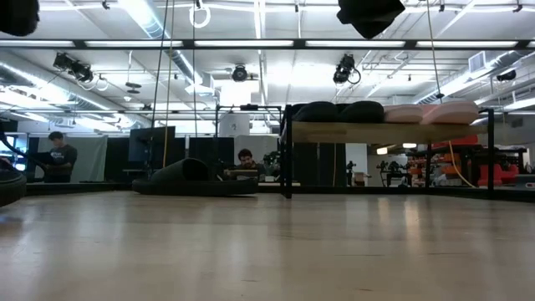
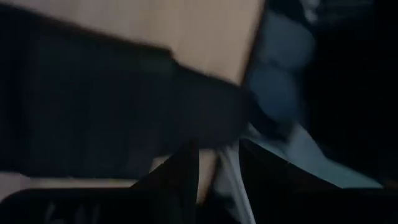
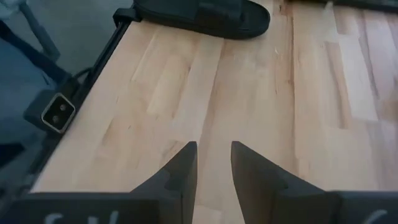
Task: Pick and place slides into the shelf
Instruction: Put the black slide under the shelf
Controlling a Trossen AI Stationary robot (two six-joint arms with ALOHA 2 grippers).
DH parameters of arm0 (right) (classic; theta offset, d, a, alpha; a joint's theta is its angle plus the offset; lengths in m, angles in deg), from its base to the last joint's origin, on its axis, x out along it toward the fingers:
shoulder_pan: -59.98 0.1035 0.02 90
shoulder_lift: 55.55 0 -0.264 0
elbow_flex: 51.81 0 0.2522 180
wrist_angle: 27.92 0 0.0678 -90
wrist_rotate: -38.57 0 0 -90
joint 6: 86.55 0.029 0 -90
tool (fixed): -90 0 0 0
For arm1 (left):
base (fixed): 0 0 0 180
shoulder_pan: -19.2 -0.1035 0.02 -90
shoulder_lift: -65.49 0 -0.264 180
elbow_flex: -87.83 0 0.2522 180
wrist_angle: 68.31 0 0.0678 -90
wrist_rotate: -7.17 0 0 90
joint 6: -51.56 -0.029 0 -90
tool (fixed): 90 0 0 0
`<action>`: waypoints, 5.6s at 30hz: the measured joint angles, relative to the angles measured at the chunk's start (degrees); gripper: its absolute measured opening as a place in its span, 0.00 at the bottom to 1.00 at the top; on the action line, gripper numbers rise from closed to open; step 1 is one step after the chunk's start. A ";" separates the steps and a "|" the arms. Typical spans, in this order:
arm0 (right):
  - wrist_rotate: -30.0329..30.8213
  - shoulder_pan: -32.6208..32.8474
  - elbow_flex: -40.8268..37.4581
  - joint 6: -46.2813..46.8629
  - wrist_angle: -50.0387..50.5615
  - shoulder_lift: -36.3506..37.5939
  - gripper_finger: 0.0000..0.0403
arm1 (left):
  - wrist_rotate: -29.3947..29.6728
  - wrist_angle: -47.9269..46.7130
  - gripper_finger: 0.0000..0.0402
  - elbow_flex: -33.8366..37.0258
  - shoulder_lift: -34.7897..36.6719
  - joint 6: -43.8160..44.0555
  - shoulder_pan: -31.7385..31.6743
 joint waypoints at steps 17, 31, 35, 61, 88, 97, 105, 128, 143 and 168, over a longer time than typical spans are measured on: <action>0.00 -3.79 0.00 -8.65 -0.03 0.00 0.26 | 4.55 5.31 0.21 -0.04 -16.98 -0.58 8.68; 0.00 -9.42 0.04 -8.57 -0.41 0.00 0.26 | 6.55 -8.36 0.11 -0.22 -18.49 -19.76 -0.11; -0.03 -10.28 0.04 -8.28 -0.42 0.00 0.26 | 8.90 -9.73 0.09 -0.29 -18.44 -28.61 -4.99; -0.16 -10.25 0.04 -3.94 -0.39 0.03 0.26 | 36.77 -22.61 0.33 -17.61 -18.51 -72.80 -4.37; -0.07 -3.34 0.04 7.96 -0.17 0.04 0.26 | 49.57 -2.37 0.33 -8.55 -24.04 -81.67 -8.21; -0.07 -2.36 0.04 7.89 -0.17 0.04 0.26 | 49.51 10.29 0.03 -8.55 -24.04 -84.93 -8.95; -0.05 -2.38 0.04 7.87 -0.17 0.04 0.26 | 59.80 13.11 0.01 -13.09 -24.06 -82.31 -13.13; 3.10 8.91 0.17 24.68 6.31 2.05 0.25 | 59.98 16.97 0.00 -45.56 -56.47 -66.81 -30.75; 10.54 18.30 0.17 22.49 6.10 2.08 0.25 | 58.75 11.29 0.04 -59.48 -68.58 -66.61 -37.89; 16.24 19.77 0.13 42.58 11.57 0.24 0.25 | 27.04 -34.69 0.17 -96.08 -66.05 -82.02 -31.39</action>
